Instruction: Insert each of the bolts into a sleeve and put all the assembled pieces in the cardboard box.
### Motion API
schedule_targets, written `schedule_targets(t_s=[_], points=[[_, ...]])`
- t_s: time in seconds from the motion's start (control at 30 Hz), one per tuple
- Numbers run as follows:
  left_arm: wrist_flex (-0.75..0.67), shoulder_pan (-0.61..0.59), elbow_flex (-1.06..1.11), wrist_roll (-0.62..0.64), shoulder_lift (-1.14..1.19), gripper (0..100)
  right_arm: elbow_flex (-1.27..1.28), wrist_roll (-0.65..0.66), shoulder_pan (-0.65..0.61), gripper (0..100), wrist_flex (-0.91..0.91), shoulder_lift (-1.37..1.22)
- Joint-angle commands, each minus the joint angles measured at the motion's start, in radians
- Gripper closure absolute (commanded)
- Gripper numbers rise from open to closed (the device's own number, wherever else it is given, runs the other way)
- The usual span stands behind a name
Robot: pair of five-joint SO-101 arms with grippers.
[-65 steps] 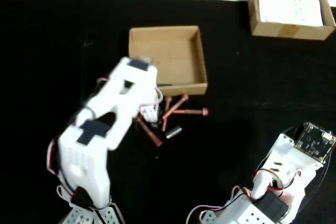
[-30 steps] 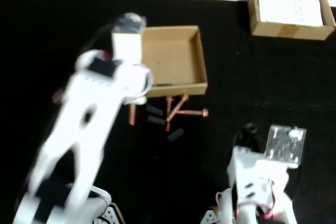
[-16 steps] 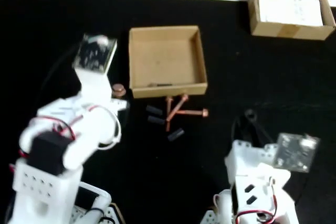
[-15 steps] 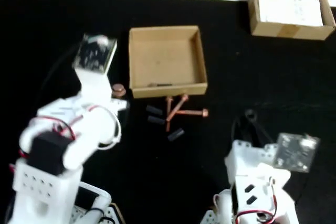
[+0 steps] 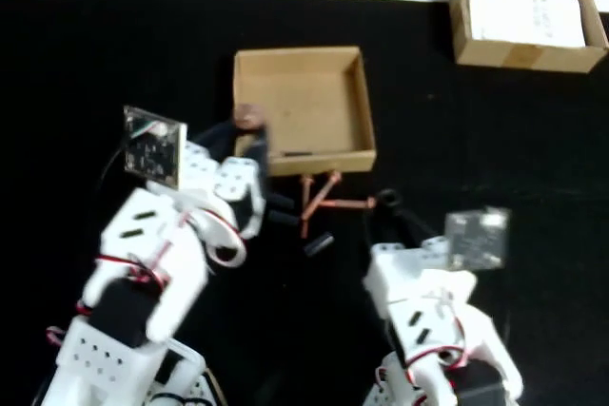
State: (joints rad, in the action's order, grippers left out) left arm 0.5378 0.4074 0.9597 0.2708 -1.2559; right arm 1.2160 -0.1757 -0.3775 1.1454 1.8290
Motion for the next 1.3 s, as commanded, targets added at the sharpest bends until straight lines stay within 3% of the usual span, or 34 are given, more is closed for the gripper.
schedule_targets(t_s=[0.0,0.13,0.53,0.77,1.27], points=[[-0.035,0.140,-0.028,0.034,0.002,99,0.002,0.008,-0.022,99.2,-0.024,0.005],[-0.037,0.228,-0.077,0.034,0.101,99,0.004,0.008,-0.024,99.2,-0.024,0.005],[-0.034,0.266,-0.443,0.035,0.506,99,0.005,0.008,-0.021,99.2,-0.019,0.005],[0.063,0.358,-0.456,0.035,0.503,99,0.004,0.008,-0.019,99.2,-0.018,0.005],[0.091,0.358,-0.450,0.034,0.487,99,0.001,0.008,-0.018,99.2,-0.016,0.005]])
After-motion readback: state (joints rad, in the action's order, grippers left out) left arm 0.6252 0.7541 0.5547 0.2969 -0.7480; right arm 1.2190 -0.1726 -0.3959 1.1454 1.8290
